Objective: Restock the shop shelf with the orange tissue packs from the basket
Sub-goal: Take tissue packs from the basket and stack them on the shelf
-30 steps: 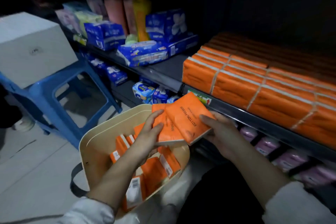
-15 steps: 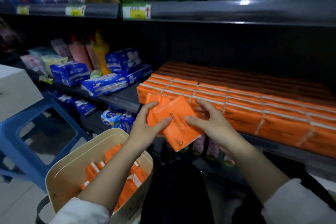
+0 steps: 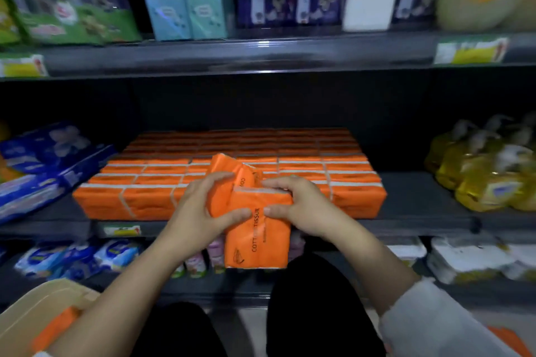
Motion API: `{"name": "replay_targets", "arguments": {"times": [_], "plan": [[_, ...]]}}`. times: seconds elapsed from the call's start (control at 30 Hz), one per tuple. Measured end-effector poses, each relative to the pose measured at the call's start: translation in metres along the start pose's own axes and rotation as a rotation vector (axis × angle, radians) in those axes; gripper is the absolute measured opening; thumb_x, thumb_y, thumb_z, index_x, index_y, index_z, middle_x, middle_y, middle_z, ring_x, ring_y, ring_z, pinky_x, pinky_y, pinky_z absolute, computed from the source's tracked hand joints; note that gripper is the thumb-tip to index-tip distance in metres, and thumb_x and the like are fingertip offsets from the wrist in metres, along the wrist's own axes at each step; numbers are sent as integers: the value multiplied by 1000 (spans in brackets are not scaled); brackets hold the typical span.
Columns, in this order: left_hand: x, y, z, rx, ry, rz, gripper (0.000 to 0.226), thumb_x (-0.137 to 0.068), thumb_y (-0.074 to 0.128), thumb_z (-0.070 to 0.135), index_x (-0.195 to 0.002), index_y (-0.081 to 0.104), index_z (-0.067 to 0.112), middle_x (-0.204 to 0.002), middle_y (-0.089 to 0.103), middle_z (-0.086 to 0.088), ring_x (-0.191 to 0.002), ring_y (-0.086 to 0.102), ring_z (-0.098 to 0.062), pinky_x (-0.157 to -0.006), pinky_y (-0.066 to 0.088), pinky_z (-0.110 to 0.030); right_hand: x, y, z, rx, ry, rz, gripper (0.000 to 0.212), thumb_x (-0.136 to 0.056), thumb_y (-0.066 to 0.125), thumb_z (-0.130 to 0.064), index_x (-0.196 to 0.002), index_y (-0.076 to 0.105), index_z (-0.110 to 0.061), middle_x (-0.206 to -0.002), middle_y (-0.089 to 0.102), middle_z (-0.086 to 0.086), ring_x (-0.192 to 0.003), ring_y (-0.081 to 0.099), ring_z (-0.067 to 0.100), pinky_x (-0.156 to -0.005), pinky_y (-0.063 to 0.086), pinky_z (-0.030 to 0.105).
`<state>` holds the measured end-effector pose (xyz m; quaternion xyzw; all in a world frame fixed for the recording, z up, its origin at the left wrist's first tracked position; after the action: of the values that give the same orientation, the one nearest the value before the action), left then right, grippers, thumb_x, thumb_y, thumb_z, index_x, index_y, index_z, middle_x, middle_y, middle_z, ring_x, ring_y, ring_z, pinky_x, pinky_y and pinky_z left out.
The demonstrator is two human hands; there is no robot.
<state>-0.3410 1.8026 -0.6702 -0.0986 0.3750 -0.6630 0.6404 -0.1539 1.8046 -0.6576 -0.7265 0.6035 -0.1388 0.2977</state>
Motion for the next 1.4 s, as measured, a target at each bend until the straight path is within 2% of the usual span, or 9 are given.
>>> {"name": "replay_targets", "arguments": {"times": [0.1,0.27,0.47,0.6,0.7,0.8,1.1,1.2,1.4], "plan": [[-17,23,10,66,-9,1,47,-75,58,65,-117,42,50,-129,48,4,-121,44,-11,-99,31,-24,15,-27,24,-105,81,26,49,-80,71,-12,-127,57,-19,-122,51,1,-115,51,13,-101,40,25],[-37,51,21,207,-63,66,37,-94,55,25,-130,49,22,-130,49,5,-119,43,-5,-95,27,-14,38,-74,67,-532,189,180,24,-86,61,-2,-107,63,-16,-91,64,-1,-82,60,11,-73,49,22],[-56,84,34,319,-173,51,36,-93,56,24,-127,47,35,-126,45,10,-116,41,-7,-97,32,-24,43,-113,110,-897,388,456,19,-90,59,-17,-109,60,-15,-101,70,4,-89,67,17,-74,56,31],[-68,101,47,328,-209,21,35,-94,55,20,-126,46,32,-117,46,10,-107,46,-8,-73,35,-5,46,-126,129,-934,433,586,30,-89,61,-18,-117,55,-11,-105,69,7,-94,67,19,-72,55,31],[-76,112,50,361,-222,-16,38,-91,59,18,-124,46,33,-118,52,5,-105,53,-10,-84,38,-17,48,-130,144,-974,467,619,30,-88,62,-19,-116,56,-9,-106,69,9,-95,67,20,-75,55,32],[-83,123,54,379,-224,-39,42,-90,62,18,-126,47,30,-108,52,14,-88,50,9,-80,36,-14,48,-130,156,-997,490,635,29,-89,61,-18,-115,56,-7,-108,67,11,-96,66,20,-72,54,30],[-124,160,68,430,-226,-98,43,-88,65,27,-126,48,37,-116,54,10,-106,53,-7,-88,36,-22,33,-165,185,-988,419,749,35,-96,51,-13,-130,45,-12,-119,62,5,-101,62,16,-71,54,27],[-141,179,73,417,-202,-155,42,-88,64,27,-125,47,38,-103,54,21,-93,52,6,-85,40,-20,28,-178,201,-945,425,780,35,-96,49,-12,-131,44,-12,-121,61,5,-103,62,18,-69,54,26],[-182,210,66,317,-171,-172,48,-87,62,37,-132,44,39,-119,59,0,-108,58,-24,-95,46,-35,15,-205,245,-765,429,854,32,-94,51,-6,-124,46,-15,-112,61,6,-104,59,22,-91,48,38]]}}
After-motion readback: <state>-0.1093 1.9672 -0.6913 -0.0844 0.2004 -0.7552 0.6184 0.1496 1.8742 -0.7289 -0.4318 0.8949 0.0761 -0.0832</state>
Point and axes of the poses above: each hand's wrist, its own x-axis away from the middle knuckle, its own y-axis out of the palm, z = x × y, the point moved 4 cm from there along -x, towards the middle knuckle
